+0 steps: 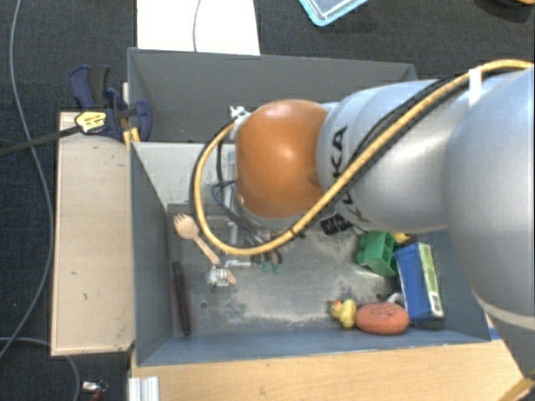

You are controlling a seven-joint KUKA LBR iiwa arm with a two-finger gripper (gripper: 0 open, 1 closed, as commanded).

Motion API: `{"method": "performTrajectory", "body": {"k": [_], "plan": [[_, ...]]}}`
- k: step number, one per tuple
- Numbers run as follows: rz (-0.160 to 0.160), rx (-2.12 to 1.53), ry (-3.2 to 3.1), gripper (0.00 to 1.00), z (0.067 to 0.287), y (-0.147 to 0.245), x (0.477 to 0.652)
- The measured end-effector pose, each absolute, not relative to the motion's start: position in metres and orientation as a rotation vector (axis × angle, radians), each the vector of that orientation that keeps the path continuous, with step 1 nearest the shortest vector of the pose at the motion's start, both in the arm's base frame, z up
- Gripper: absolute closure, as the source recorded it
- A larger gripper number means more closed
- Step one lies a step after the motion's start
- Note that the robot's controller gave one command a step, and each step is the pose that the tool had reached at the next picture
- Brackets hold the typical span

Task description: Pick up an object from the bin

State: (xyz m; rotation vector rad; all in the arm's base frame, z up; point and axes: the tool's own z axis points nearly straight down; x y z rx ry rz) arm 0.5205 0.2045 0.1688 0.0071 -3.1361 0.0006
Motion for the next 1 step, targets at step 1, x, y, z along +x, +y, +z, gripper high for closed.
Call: {"method": "performTrajectory", "body": {"k": [1], "plan": [[-0.002,-0.003,-3.144,0.00,0.1734,0.2033,0.5224]]}}
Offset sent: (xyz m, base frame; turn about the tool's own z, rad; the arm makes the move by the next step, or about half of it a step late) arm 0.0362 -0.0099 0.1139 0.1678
